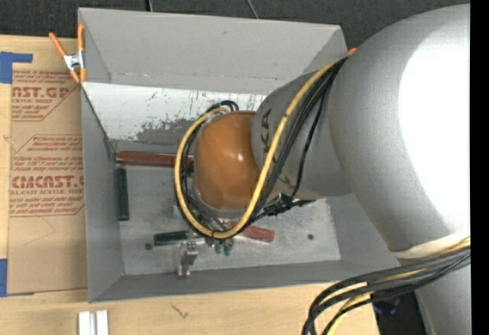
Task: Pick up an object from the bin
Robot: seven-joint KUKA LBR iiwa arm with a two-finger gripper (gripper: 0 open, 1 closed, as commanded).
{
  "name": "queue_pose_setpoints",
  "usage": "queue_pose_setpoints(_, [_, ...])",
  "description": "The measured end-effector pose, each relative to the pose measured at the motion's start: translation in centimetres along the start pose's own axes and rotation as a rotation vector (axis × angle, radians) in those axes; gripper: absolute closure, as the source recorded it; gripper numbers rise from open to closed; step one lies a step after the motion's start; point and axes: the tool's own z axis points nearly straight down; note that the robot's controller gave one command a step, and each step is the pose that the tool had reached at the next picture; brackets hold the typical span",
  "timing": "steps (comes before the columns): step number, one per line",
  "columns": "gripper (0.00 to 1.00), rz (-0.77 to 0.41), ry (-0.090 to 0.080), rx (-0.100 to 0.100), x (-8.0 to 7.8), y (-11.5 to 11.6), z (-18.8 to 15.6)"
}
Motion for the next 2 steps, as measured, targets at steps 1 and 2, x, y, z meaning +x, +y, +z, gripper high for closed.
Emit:
queue_pose_setpoints(1, [0.00, -0.196, 0.005, 0.001, -1.4, -5.2, -1.5])
queue_pose_setpoints(2, [0.00, -0.016, 0.004, 0.002, 0.3, -1.4, -1.2])
